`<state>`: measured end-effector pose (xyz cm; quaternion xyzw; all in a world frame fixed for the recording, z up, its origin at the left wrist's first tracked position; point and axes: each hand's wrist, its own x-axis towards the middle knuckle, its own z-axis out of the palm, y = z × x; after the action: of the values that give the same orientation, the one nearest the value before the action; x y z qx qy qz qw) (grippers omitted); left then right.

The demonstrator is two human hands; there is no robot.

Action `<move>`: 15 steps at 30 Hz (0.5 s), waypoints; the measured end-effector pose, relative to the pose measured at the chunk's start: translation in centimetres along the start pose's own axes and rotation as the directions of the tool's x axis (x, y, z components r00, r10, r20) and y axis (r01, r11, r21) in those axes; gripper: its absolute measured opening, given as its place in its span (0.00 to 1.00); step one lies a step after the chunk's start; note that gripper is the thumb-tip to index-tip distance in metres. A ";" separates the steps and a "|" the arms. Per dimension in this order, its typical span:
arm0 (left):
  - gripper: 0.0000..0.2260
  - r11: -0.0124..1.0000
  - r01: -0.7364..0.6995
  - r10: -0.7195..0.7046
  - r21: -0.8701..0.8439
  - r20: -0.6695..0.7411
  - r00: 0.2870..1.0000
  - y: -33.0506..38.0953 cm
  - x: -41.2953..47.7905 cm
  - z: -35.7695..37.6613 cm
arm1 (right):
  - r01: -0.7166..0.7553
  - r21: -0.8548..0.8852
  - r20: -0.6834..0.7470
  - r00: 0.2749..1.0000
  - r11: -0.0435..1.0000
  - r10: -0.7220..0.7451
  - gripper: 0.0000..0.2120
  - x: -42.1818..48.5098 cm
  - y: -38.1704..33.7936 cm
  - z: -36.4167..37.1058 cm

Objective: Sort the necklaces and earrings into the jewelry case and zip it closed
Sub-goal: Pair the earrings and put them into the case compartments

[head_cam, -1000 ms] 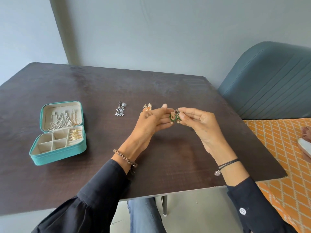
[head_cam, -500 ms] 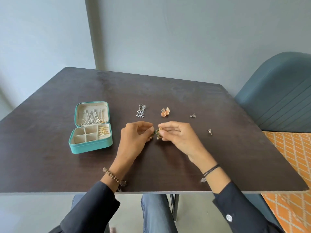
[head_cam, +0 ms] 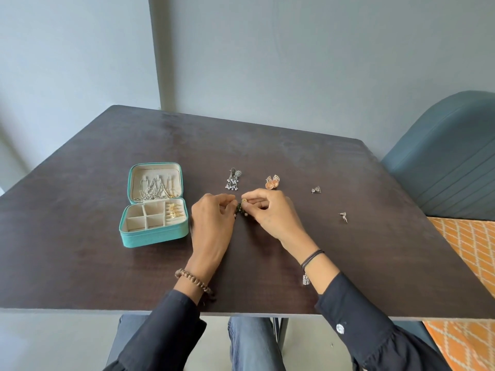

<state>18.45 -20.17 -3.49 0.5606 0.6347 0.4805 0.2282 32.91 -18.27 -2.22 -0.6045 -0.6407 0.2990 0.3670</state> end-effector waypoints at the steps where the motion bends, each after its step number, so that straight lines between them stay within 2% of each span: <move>1: 0.06 1.000 -0.022 0.022 0.008 -0.008 1.000 0.0 0.0 0.0 | -0.004 -0.002 -0.003 1.000 1.000 0.004 0.07 0.0 0.0 0.0; 7: 0.08 0.996 -0.081 0.080 0.049 0.009 0.997 0.0 -0.3 0.0 | -0.018 0.005 -0.037 0.999 1.000 0.018 0.08 -0.4 0.0 -0.8; 11: 0.06 0.991 -0.119 0.119 0.060 0.006 0.993 0.9 -0.8 0.3 | -0.026 0.031 -0.068 0.997 0.999 0.028 0.05 -1.3 0.4 -2.2; 15: 0.05 0.987 -0.158 0.157 0.025 0.064 0.986 2.5 -1.4 1.5 | -0.032 0.004 -0.095 0.995 0.999 0.032 0.03 -2.6 1.0 -4.7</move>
<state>21.27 -21.17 -2.30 0.6269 0.5882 0.4698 0.2005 37.38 -21.03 -0.76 -0.6280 -0.6123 0.2765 0.3927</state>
